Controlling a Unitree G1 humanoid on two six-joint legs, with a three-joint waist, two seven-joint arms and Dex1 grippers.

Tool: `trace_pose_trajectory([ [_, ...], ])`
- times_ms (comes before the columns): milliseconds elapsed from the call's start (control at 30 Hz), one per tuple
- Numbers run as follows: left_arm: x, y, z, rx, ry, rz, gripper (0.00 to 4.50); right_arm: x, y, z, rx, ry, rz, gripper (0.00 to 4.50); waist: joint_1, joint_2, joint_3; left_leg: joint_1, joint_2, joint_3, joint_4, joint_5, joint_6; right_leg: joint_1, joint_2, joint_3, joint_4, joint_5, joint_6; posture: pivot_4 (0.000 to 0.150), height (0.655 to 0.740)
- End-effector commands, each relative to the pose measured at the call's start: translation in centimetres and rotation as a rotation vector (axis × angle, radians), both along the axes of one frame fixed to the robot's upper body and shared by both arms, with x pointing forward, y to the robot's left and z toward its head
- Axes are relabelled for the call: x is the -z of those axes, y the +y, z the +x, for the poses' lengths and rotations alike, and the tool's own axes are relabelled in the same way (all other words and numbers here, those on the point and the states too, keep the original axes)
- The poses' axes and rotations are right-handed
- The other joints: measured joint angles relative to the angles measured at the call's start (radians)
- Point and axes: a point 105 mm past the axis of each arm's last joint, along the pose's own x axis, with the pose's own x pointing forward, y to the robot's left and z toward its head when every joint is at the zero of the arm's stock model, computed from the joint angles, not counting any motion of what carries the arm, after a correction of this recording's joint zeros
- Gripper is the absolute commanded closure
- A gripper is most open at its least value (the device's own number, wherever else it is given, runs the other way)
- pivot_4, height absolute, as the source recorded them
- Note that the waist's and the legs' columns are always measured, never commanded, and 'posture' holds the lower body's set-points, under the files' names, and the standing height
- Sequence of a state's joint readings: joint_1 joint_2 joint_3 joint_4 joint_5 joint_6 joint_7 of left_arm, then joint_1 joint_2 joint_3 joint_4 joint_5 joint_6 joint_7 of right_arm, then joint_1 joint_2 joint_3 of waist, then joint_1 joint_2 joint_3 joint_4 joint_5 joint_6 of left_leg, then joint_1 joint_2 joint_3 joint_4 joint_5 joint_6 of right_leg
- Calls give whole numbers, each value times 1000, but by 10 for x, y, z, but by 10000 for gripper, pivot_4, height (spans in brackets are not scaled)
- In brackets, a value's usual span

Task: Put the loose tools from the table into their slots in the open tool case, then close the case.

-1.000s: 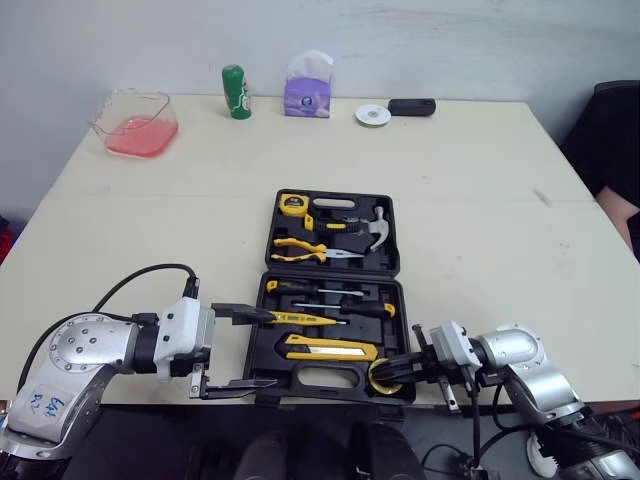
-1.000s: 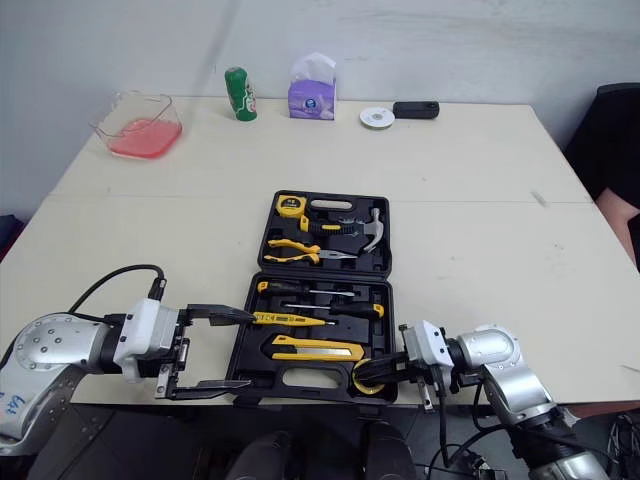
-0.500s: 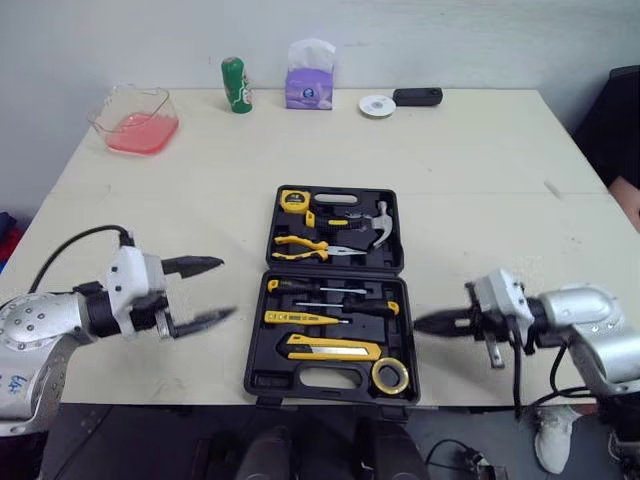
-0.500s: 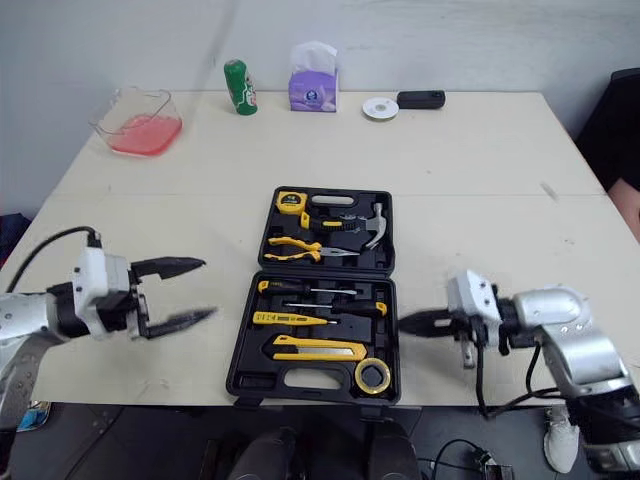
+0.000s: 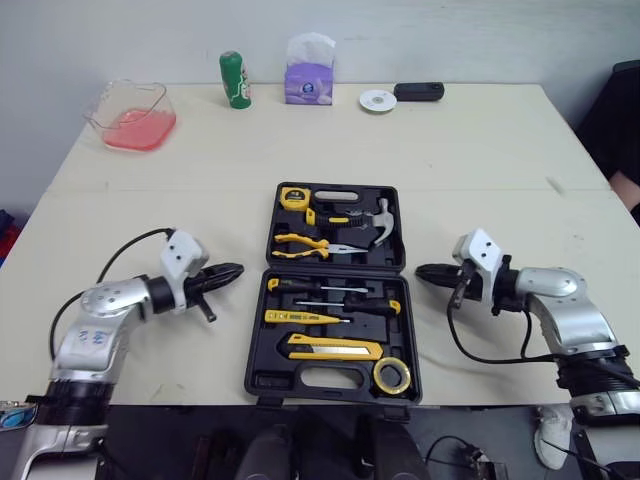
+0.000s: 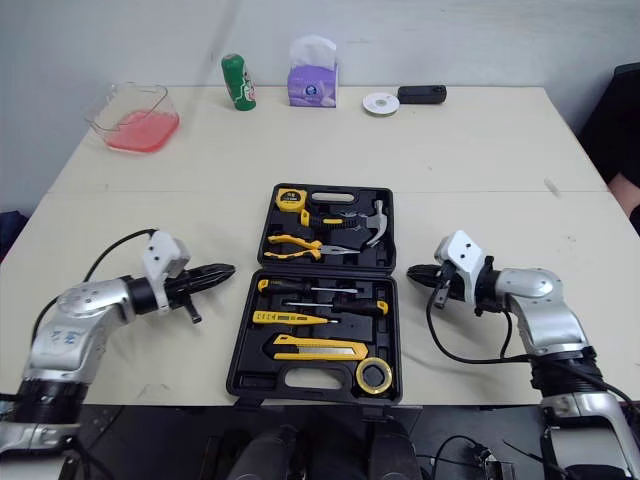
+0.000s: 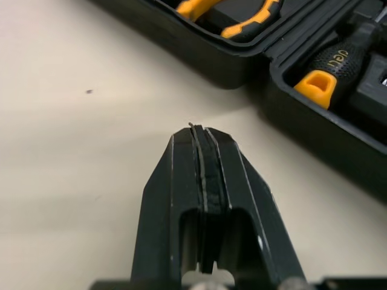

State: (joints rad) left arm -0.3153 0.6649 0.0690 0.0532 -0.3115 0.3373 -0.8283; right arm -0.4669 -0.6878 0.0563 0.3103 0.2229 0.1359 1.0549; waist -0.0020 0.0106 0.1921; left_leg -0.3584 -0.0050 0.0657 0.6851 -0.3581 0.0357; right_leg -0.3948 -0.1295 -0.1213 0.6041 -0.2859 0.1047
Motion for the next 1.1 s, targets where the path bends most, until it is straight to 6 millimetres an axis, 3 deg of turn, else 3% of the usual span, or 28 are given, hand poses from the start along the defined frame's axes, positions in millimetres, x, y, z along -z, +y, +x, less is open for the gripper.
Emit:
trace_pose_trajectory([
  [33,1,-12,6,25,-9,22,44852,-6,20,-3,-75,-15,-1,45000,0,0,0,1,0,0,0,1,-1,0,-1,1,1,0,0,1500,7400],
  [200,1,-32,14,70,1,3,44852,-8,29,-5,-116,-5,-19,45000,1,0,0,1,0,0,0,1,-1,0,-1,1,2,0,0,1500,7400],
  [333,5,-38,23,49,1,4,44852,-13,34,-3,-119,-19,-2,45000,1,0,0,1,0,0,0,1,-1,0,0,1,2,0,0,1500,7400],
  [633,11,-52,10,114,-2,-37,44852,-19,38,0,-138,-47,4,45000,0,-1,0,1,0,0,0,2,-1,0,-1,1,2,0,0,1500,7400],
  [967,14,-37,8,9,-20,-32,44852,-18,38,9,-176,-39,-31,45000,-3,-1,0,2,0,0,0,2,-1,0,-1,1,2,0,0,1500,7400],
  [1100,12,-12,3,-44,0,1,44852,-17,30,11,-115,-11,-23,45000,-6,-1,0,2,1,0,0,2,-2,0,-1,1,2,0,0,1500,7400],
])
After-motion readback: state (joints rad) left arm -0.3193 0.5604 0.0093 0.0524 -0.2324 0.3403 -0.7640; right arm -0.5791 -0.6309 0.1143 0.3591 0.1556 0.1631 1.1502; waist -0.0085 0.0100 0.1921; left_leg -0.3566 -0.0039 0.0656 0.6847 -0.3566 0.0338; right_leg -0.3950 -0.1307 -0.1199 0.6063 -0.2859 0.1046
